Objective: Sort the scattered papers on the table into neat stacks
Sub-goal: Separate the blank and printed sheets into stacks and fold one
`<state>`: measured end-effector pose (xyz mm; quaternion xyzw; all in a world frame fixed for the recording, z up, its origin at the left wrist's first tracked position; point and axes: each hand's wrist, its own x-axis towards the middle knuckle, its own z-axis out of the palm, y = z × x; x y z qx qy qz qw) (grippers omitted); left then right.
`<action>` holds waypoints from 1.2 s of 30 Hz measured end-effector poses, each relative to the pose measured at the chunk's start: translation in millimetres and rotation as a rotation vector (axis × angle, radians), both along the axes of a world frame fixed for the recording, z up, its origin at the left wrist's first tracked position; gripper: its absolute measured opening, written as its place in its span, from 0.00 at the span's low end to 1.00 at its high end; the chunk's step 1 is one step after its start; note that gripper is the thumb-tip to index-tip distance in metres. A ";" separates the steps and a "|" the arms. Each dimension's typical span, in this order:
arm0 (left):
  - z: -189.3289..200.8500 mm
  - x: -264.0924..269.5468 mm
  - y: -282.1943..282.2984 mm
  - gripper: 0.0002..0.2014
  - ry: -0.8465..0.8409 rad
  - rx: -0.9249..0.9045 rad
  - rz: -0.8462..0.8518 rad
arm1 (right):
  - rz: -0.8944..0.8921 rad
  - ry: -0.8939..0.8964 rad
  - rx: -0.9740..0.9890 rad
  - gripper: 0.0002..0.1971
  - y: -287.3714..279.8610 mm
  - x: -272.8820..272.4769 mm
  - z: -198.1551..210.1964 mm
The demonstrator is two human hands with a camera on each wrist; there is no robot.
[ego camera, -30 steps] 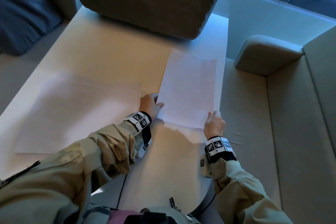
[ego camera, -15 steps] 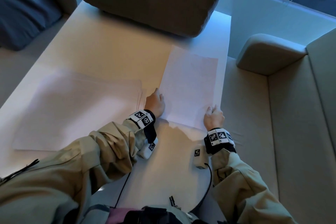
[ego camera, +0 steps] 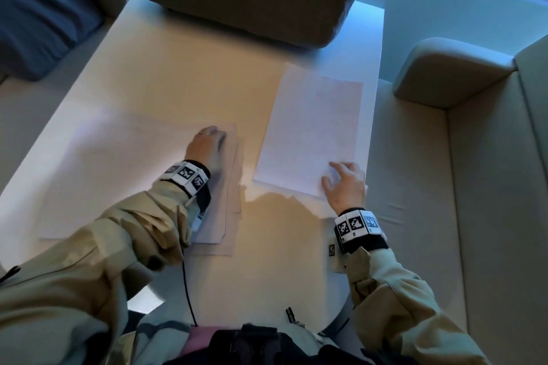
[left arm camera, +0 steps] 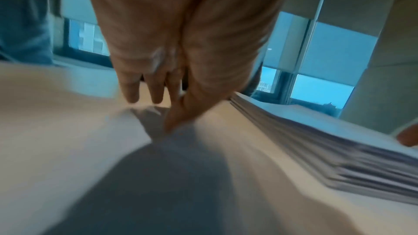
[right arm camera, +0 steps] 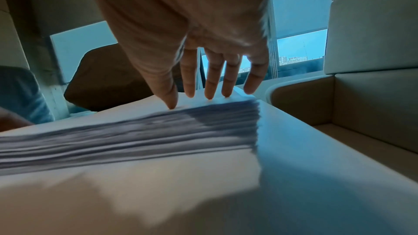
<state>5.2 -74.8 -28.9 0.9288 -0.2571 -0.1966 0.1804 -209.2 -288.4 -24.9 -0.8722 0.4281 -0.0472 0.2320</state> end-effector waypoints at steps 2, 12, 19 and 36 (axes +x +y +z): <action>2.7 13.2 6.1 0.40 0.045 0.148 -0.076 | 0.014 0.027 0.005 0.17 0.1 -0.1 -0.8; 24.4 36.1 -7.9 0.33 -0.110 0.519 -0.269 | -0.006 0.058 0.005 0.15 4.6 2.7 -3.6; 24.7 39.5 -5.5 0.25 -0.120 0.493 -0.280 | -0.005 0.065 0.013 0.15 5.7 3.0 -2.9; 35.6 48.6 6.9 0.21 -0.063 0.429 -0.351 | 0.071 0.171 0.009 0.20 19.4 -0.1 2.6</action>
